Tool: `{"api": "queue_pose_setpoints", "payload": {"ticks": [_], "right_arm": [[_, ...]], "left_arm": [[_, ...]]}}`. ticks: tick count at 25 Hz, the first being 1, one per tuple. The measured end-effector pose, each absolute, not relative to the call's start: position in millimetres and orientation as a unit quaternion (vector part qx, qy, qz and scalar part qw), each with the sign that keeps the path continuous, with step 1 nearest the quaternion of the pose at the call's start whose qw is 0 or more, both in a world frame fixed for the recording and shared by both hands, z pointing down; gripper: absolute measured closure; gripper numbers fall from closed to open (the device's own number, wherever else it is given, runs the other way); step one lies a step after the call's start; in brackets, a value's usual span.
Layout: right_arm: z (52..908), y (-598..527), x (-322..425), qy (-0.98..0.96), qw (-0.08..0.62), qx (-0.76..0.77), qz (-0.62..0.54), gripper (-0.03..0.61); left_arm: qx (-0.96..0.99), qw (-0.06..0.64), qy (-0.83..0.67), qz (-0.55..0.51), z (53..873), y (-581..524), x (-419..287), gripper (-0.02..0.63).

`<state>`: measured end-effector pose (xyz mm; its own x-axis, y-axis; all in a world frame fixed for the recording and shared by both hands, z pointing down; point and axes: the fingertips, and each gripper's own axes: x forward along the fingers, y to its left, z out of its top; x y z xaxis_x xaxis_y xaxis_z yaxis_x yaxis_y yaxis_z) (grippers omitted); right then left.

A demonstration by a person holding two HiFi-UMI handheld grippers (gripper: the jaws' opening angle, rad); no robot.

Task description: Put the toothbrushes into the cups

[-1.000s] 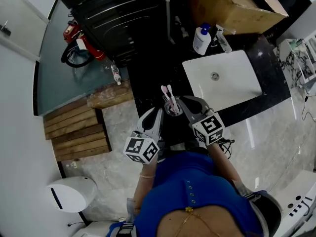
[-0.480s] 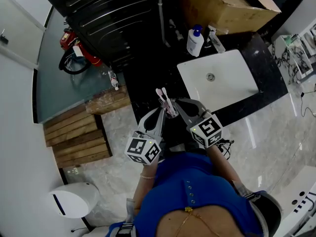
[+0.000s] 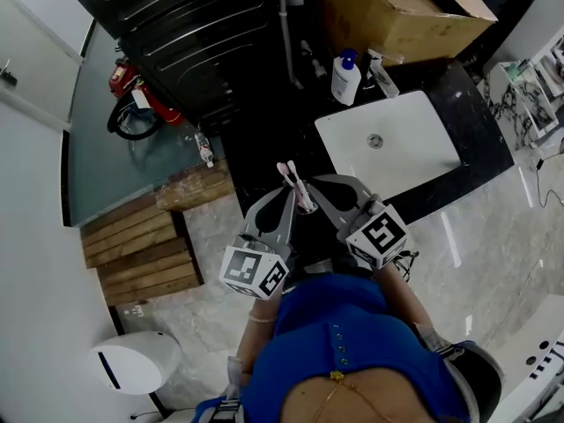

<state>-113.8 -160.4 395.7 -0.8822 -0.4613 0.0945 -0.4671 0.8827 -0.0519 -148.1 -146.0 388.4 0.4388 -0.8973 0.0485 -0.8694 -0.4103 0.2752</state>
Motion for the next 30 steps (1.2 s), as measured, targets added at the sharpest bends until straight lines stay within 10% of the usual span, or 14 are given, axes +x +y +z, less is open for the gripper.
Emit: {"api": "queue_pose_setpoints", "payload": {"ticks": [30], "right_arm": [[334,-144,-107,-0.976,-0.018,0.214,-0.02,0.578]], "left_arm": [[0.858,0.074,-0.505,-0.058,344,-143,-130,0.609]]}}
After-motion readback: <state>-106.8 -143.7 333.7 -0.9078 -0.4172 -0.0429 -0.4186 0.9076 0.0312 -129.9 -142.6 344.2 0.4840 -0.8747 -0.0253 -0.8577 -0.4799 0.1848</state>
